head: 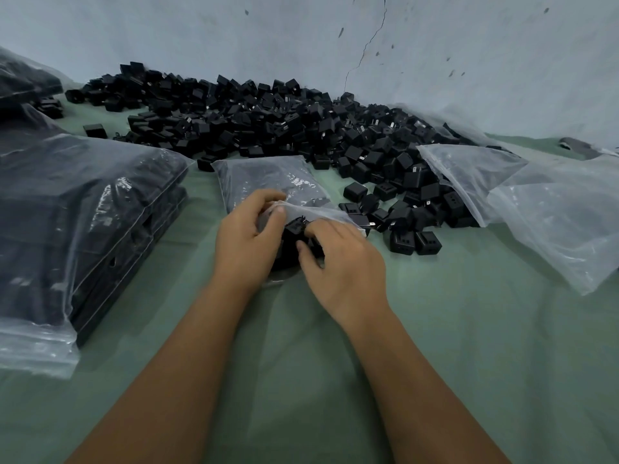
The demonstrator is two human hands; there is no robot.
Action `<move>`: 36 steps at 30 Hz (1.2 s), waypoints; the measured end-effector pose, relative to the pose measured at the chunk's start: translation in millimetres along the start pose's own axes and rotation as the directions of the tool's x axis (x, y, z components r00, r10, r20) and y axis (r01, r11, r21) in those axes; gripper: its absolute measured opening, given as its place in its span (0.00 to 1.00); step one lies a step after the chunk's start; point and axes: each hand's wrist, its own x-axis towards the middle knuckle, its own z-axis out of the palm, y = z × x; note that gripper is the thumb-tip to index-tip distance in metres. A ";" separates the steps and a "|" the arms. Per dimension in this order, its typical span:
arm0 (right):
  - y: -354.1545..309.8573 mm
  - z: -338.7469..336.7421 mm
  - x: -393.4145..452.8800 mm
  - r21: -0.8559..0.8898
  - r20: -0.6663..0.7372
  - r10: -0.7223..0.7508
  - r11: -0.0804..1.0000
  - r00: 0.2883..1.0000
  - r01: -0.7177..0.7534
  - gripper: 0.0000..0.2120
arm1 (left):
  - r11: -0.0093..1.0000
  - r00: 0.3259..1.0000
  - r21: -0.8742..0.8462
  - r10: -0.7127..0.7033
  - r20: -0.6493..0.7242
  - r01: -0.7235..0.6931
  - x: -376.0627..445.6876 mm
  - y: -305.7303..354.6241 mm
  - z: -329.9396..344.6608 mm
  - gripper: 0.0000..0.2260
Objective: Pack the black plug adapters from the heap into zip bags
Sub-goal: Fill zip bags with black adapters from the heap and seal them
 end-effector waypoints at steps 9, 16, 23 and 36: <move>1.3 -1.0 -0.3 0.160 0.050 0.134 0.977 0.990 -0.140 0.14 | 0.990 0.991 0.109 0.081 0.103 -0.092 -0.6 4.6 -3.5 0.11; 0.1 -2.6 0.4 0.147 0.054 0.052 0.987 0.997 -0.059 0.20 | 0.986 0.982 0.043 0.156 0.108 -0.161 -0.8 3.7 -3.7 0.07; 0.2 -0.4 0.4 0.258 0.023 0.045 0.965 0.999 -0.050 0.06 | 0.997 0.995 -0.001 0.082 0.049 -0.082 -0.2 2.1 -2.4 0.10; 0.7 -0.2 -0.3 0.151 0.160 0.001 0.988 0.987 -0.026 0.09 | 0.994 0.995 0.033 0.103 0.011 -0.103 -0.6 3.6 -0.6 0.09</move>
